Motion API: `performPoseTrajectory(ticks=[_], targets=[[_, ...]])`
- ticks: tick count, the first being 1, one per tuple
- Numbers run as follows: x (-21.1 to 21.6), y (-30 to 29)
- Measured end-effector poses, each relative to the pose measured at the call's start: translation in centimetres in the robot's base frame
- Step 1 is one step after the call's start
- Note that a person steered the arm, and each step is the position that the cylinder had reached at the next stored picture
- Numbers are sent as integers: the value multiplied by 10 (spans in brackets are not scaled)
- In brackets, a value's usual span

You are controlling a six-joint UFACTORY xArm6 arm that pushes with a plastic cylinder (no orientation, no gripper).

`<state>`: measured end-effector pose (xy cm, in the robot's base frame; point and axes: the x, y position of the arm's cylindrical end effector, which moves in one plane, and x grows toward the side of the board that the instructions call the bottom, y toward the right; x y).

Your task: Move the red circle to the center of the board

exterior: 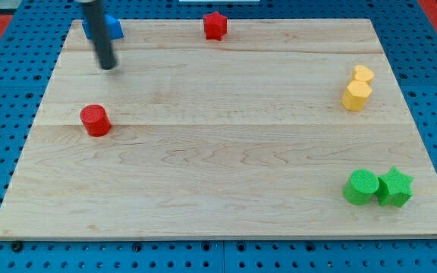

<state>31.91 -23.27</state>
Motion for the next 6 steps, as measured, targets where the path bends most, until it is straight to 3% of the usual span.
performPoseTrajectory(ticks=[1,2,3,4,5,6], targets=[[27,-70],[63,-72],[134,-43],[151,26],[119,116],[110,130]])
